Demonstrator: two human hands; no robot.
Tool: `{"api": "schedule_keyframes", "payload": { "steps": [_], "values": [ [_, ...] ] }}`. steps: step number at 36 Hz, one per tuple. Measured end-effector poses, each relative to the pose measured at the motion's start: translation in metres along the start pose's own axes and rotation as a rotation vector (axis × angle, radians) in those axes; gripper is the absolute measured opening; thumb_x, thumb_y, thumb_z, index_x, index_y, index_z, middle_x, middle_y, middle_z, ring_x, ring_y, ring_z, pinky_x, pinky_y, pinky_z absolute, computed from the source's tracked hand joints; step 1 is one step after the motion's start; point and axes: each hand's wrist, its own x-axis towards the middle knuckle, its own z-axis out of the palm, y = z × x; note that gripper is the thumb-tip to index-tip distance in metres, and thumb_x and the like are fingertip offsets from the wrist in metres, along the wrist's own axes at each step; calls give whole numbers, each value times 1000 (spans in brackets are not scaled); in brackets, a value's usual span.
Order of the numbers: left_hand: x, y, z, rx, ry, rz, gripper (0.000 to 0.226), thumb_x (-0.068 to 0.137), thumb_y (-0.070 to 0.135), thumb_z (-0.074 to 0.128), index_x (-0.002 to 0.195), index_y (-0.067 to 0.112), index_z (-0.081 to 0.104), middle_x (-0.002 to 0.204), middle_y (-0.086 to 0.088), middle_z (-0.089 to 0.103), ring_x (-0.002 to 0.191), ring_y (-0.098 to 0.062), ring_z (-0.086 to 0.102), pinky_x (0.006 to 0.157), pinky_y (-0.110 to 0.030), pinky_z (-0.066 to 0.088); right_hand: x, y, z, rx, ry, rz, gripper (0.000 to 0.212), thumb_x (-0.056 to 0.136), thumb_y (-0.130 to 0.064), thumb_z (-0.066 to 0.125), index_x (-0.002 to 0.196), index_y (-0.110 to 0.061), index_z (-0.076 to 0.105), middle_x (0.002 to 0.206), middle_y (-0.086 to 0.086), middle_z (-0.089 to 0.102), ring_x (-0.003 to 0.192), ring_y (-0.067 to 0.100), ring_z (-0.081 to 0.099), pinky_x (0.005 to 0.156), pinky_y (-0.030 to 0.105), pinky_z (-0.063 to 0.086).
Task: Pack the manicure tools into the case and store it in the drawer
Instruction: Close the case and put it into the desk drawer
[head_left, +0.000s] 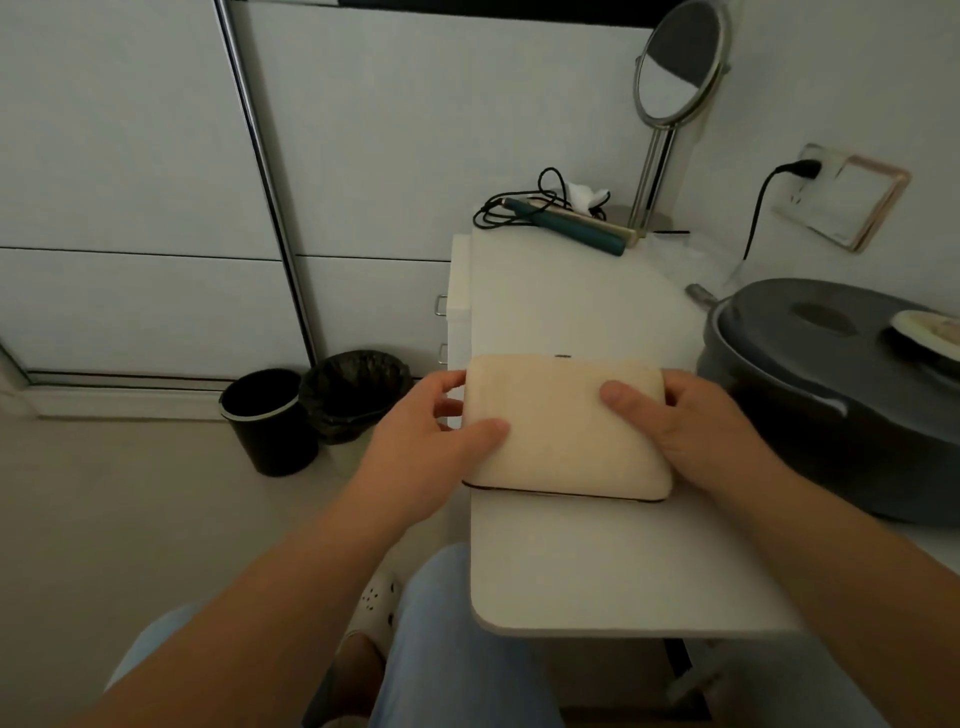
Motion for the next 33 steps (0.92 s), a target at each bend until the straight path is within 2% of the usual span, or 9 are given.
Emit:
{"api": "schedule_keyframes", "payload": {
  "steps": [3, 7, 10, 15, 19, 21, 27, 30, 33],
  "values": [
    [13, -1, -2, -60, -55, -101, 69, 68, 30, 74, 129, 29, 43, 106, 5, 60, 95, -13, 61, 80, -34, 52, 7, 7, 3, -71, -1, 19, 31, 74, -46, 66, 71, -15, 63, 65, -8, 61, 58, 4, 54, 50, 19, 41],
    [26, -2, -1, -177, -85, -177, 74, 64, 23, 78, 129, 22, 44, 103, -1, 63, 89, -15, 64, 75, -31, 52, 9, 13, 3, -112, 46, -26, 20, 71, -43, 70, 75, -27, 57, 71, -17, 57, 60, -8, 52, 49, 2, 37],
    [33, -1, 3, -218, -110, -206, 62, 65, 25, 77, 121, 17, 53, 105, -4, 66, 91, -18, 66, 80, -36, 53, 8, 15, 5, -44, 54, -18, 30, 69, -37, 74, 93, -32, 57, 89, -21, 58, 80, -7, 54, 60, 5, 40],
    [39, 3, 4, -287, -196, -168, 23, 69, 14, 73, 92, 17, 69, 88, 2, 74, 81, -12, 69, 68, -25, 53, 9, 14, 4, 71, 24, 21, 41, 68, -35, 74, 106, -32, 58, 101, -23, 60, 90, -6, 57, 70, 10, 43],
    [39, 6, -2, -359, -230, -147, 29, 65, 6, 73, 93, 15, 67, 87, 0, 73, 81, -14, 69, 64, -21, 55, 9, 10, -1, 309, -25, 101, 52, 55, -42, 75, 104, -30, 64, 96, -14, 69, 85, -1, 65, 66, 11, 49],
    [38, 8, -3, -381, -244, -136, 35, 61, 4, 73, 94, 13, 66, 88, -2, 72, 81, -16, 67, 66, -24, 54, 9, 8, -2, 405, -69, 148, 53, 45, -47, 74, 95, -29, 70, 90, -7, 72, 80, 5, 67, 66, 19, 50],
    [37, 16, 1, -376, -255, -151, 38, 45, 30, 81, 78, 17, 69, 74, 4, 69, 67, -9, 64, 60, -24, 50, 4, 3, -2, 552, -166, 174, 36, 47, -25, 83, 81, -25, 74, 68, -3, 71, 59, 8, 64, 49, 20, 49],
    [37, 20, 4, -297, -246, -142, 43, 44, 48, 72, 77, 20, 73, 79, 2, 73, 75, -12, 67, 72, -30, 54, 1, 1, 0, 529, -162, 176, 31, 50, -20, 81, 78, -27, 73, 64, -4, 69, 55, 6, 62, 46, 20, 47],
    [36, 24, 2, -255, -272, -133, 47, 42, 50, 72, 76, 18, 74, 80, 0, 73, 77, -15, 68, 77, -34, 53, -2, 0, -2, 512, -166, 181, 24, 55, -22, 74, 79, -28, 73, 65, -6, 69, 55, 6, 61, 46, 20, 48]
  ]
}}
